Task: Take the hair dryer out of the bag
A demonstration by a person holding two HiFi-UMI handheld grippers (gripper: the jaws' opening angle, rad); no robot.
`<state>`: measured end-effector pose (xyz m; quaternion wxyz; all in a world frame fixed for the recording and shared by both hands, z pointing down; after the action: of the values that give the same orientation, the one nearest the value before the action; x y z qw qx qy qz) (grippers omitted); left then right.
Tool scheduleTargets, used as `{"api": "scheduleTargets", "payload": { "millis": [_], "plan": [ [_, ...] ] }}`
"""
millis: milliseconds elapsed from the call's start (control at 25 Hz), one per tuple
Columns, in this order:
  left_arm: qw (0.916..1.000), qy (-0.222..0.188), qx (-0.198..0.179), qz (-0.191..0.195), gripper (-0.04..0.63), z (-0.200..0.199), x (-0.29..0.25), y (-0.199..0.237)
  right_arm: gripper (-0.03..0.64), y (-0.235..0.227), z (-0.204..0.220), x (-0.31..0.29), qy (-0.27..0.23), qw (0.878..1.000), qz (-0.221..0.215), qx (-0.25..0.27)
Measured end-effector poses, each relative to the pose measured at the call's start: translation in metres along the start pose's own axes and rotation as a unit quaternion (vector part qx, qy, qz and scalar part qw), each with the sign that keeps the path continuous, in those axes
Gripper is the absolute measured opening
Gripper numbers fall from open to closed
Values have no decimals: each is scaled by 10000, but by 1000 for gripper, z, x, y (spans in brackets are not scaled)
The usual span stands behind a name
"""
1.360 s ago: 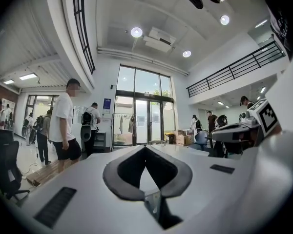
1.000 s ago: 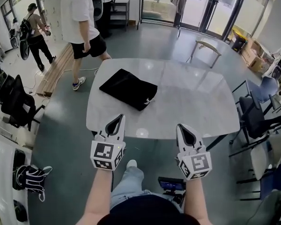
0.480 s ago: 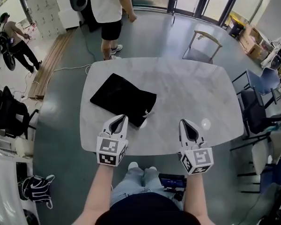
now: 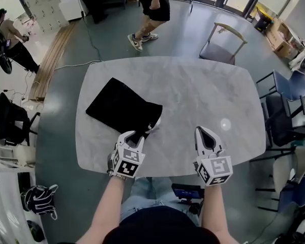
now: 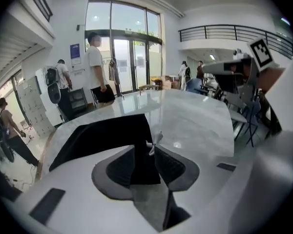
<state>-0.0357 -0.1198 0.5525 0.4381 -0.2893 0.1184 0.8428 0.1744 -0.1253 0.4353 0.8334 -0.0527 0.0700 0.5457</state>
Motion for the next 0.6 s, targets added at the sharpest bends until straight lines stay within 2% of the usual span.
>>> {"api": "scheduleTargets", "payload": {
  "millis": [160,240,360,440,520,560,600],
  "plan": [
    [9968,710,-352,29,139,20,-25,-8,25,-9,14,-9,190,9998,-92,0],
    [9923,1037,-669,-58,147,27,-34,-9,25,-16,22,-7,301,9995,-70,-57],
    [9782,1590,-1308,-261,149,38,-44,-11,25,-29,33,-1,429,9989,0,-199],
    [9678,1944,-1564,-322,147,48,-48,-12,25,-36,38,-1,470,9985,24,-270],
    [9622,2149,-1620,-411,146,53,-50,-11,25,-38,41,-4,472,9984,10,-298],
    [9617,2182,-1587,-490,118,54,-51,-9,25,-38,41,-7,463,9985,-6,-303],
    [9624,2181,-1519,-565,61,53,-51,-6,25,-37,40,-10,451,9985,-29,-307]
  ]
}}
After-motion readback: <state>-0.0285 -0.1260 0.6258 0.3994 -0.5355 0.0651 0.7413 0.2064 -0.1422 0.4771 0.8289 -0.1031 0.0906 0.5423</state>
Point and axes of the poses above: the fingertips, and each gripper's own axes: x backward along the fingers, y to its left, z out of its underside, the point moved 1 cm from there along x, backward along the fingers, and after that the axes turned 9 degrees about -y, right-handed, at the moved point
